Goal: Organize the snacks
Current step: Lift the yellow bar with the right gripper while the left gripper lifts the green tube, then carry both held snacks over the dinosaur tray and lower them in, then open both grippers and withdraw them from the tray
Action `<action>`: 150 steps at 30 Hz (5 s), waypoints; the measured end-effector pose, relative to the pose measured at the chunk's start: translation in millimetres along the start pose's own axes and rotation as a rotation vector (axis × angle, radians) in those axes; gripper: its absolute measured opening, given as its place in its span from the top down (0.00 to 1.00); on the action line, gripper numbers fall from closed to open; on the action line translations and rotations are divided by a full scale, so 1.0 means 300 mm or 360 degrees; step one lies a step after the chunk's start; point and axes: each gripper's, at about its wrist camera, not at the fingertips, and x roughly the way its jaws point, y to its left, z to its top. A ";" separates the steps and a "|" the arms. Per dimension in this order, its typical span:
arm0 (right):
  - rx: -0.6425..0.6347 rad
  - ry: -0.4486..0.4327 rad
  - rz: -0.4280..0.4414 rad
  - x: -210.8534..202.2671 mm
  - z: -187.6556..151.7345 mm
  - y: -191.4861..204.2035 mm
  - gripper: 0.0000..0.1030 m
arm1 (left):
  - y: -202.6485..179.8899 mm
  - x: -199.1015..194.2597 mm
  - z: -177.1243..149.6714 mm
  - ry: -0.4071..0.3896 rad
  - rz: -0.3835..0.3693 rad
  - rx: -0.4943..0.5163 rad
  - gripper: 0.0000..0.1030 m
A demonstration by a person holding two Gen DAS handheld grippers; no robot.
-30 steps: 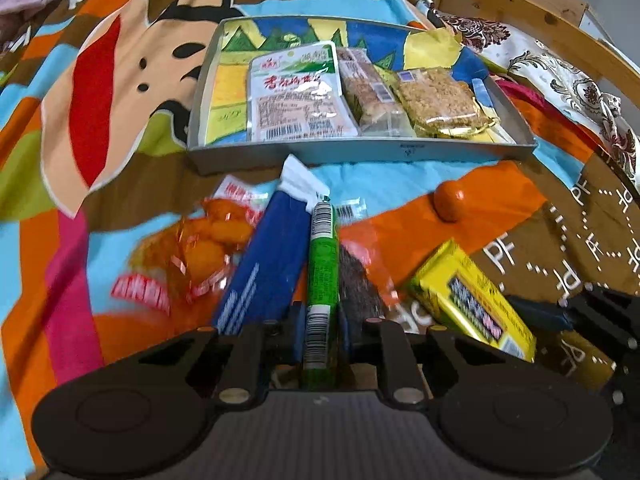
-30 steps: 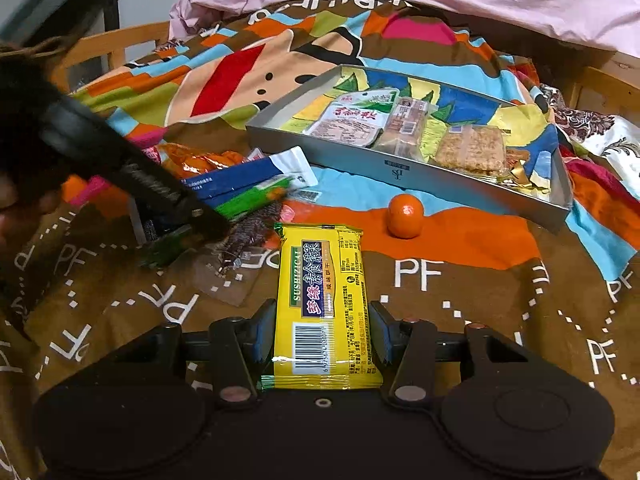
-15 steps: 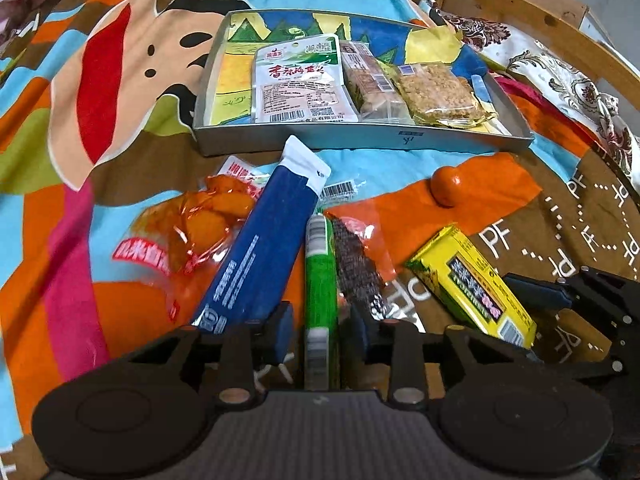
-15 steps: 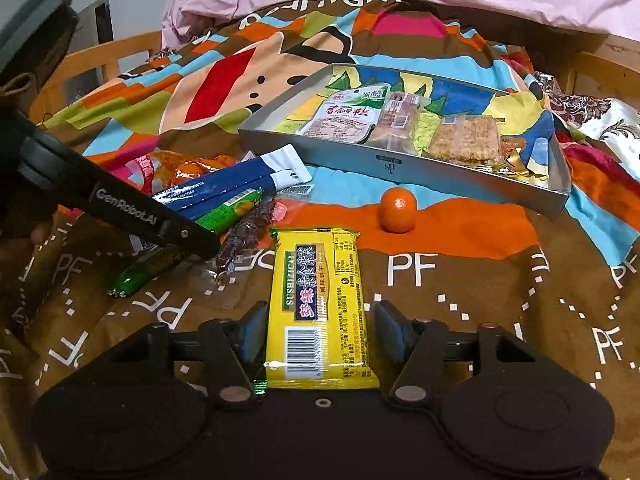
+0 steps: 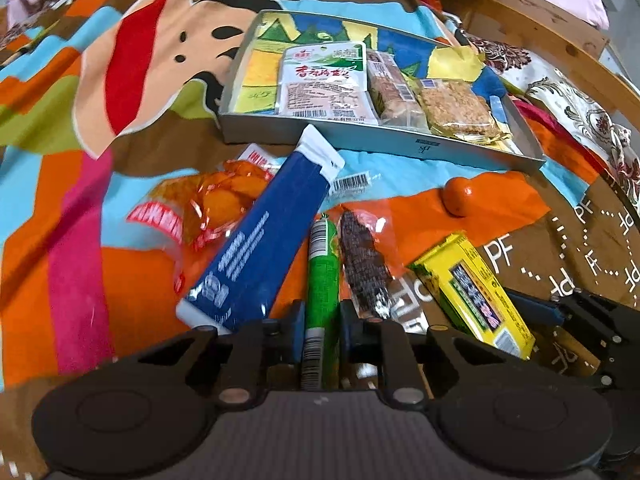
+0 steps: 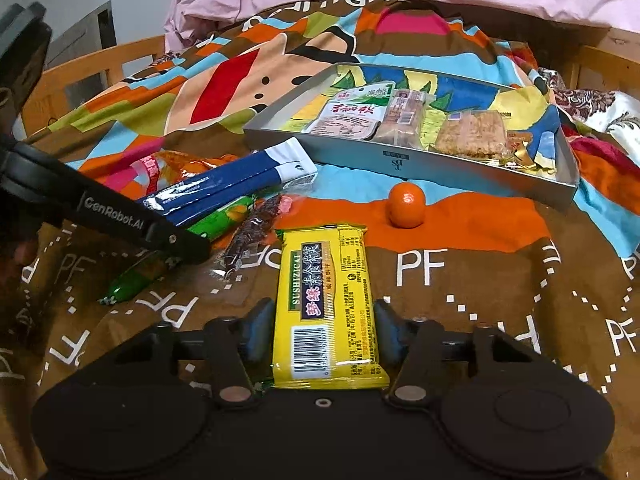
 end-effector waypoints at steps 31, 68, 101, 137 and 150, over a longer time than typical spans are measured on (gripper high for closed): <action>-0.0762 -0.0305 -0.0347 -0.205 -0.093 0.201 0.51 | -0.064 -0.252 -0.281 -0.0320 -0.0075 -0.0494 0.82; -0.0418 -0.0686 -0.0637 0.004 0.339 -0.305 0.51 | -0.244 -0.073 0.306 -0.0704 -0.0185 -0.0395 0.82; 0.0185 -0.0382 -0.0450 0.367 0.426 -0.660 0.51 | -0.405 0.423 0.646 -0.0427 -0.0006 -0.0149 0.82; 0.0135 -0.0862 -0.0492 -0.143 0.424 -0.531 0.01 | -0.354 -0.034 0.494 -0.0880 -0.0038 -0.0212 0.02; 0.0218 -0.0987 -0.0497 -0.485 0.271 -0.413 0.01 | -0.316 -0.333 0.247 -0.1014 0.0093 -0.0241 0.01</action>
